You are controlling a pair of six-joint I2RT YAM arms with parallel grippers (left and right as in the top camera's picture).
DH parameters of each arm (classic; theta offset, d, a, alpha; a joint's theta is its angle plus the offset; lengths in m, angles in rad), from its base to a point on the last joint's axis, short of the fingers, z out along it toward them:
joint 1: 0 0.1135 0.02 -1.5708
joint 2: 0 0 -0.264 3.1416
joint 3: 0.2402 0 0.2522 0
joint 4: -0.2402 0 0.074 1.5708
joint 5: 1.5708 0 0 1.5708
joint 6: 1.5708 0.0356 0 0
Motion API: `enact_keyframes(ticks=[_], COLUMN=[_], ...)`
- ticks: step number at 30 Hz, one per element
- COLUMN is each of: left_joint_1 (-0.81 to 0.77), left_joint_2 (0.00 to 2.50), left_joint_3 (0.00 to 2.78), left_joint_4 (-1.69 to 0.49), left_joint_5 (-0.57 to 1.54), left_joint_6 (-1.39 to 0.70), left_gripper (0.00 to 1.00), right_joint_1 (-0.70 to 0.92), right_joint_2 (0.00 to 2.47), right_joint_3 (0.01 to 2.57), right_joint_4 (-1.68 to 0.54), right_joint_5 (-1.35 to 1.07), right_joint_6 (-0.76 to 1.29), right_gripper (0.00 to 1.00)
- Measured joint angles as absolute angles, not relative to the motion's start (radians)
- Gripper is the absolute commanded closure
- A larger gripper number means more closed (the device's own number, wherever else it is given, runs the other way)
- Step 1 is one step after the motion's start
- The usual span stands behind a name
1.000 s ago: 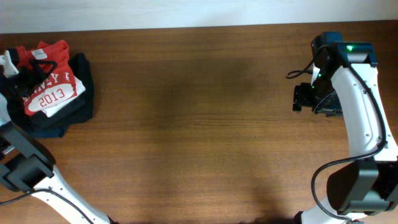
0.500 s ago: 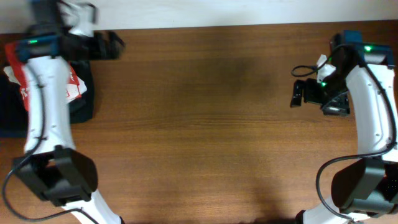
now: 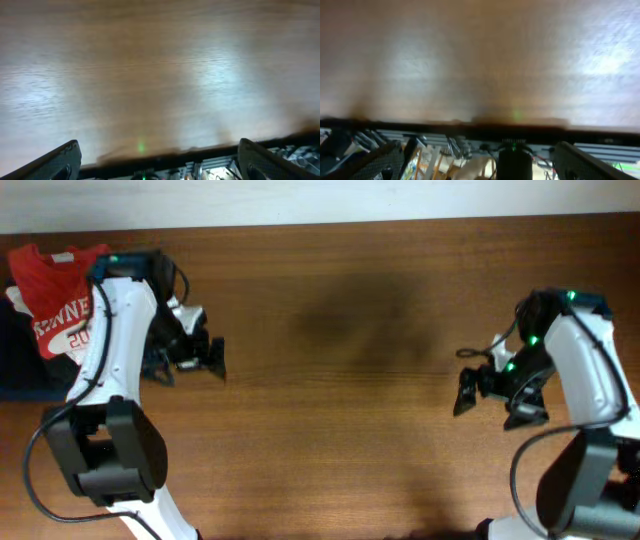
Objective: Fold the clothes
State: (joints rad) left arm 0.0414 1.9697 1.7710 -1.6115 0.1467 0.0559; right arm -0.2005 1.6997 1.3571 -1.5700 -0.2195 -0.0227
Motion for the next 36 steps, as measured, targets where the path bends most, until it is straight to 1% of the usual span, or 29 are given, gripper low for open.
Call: enact_keyframes(ticks=[3, 5, 6, 9, 11, 13, 15, 18, 20, 24, 28, 31, 32, 34, 36], left_joint_1=[0.049, 0.059, 0.06, 0.062, 0.063, 0.062, 0.062, 0.062, 0.062, 0.062, 0.062, 0.062, 0.062, 0.062, 0.062], left_joint_2=[1.925, 1.82, 1.756, 1.463, 1.214, 1.008, 0.779, 0.547, 0.412, 0.29, 0.287, 0.287, 0.287, 0.287, 0.287], left_joint_3=[1.555, 1.39, 1.333, 1.196, 1.126, 1.101, 1.093, 1.088, 1.088, 1.088, 1.084, 1.082, 1.082, 1.082, 1.082], left_joint_4=[-1.526, -1.451, -1.425, -1.356, -1.271, -1.213, -1.122, -1.121, -1.124, -1.142, -1.285, -1.342, -1.343, -1.345, -1.343], left_joint_5=[0.142, 0.14, 0.139, 0.14, 0.136, 0.132, 0.13, 0.127, 0.126, 0.126, 0.126, 0.126, 0.126, 0.126, 0.126], left_joint_6=[0.043, 0.027, 0.019, -0.003, -0.01, -0.014, -0.017, -0.02, -0.02, -0.02, -0.02, -0.02, -0.02, -0.02, -0.02], left_gripper=[0.01, 0.01, 0.01, 0.01, 0.01, 0.01, 0.01, 0.01, 0.01, 0.01, 0.01, 0.01, 0.01, 0.01, 0.01], right_joint_1=[-0.2, -0.2, -0.2, -0.2, -0.2, -0.2, -0.2, -0.2, -0.2, -0.2, -0.171, -0.126, -0.118, -0.117, -0.117], right_joint_2=[1.573, 1.458, 1.353, 1.045, 0.838, 0.654, 0.47, 0.271, 0.179, 0.111, 0.109, 0.102, 0.085, 0.045, 0.02], right_joint_3=[1.227, 1.205, 1.203, 1.204, 1.208, 1.212, 1.212, 1.21, 1.21, 1.196, 1.015, 0.892, 0.835, 0.728, 0.664], right_joint_4=[-1.53, -1.521, -1.522, -1.5, -1.46, -1.402, -1.394, -1.406, -1.407, -1.409, -1.393, -1.382, -1.315, -1.103, -0.947], right_joint_5=[-0.232, -0.24, -0.246, -0.243, -0.234, -0.229, -0.227, -0.224, -0.223, -0.223, -0.247, -0.272, -0.287, -0.314, -0.327], right_joint_6=[-0.025, -0.027, -0.027, -0.027, -0.027, -0.027, -0.027, -0.027, -0.027, -0.027, 0.002, 0.02, 0.026, 0.031, 0.025], right_gripper=[0.01, 0.01, 0.01, 0.02, 0.01, 0.01, 0.01, 0.01, 0.02, 0.01, 0.01, 0.01, 0.01, 0.01, 0.01])
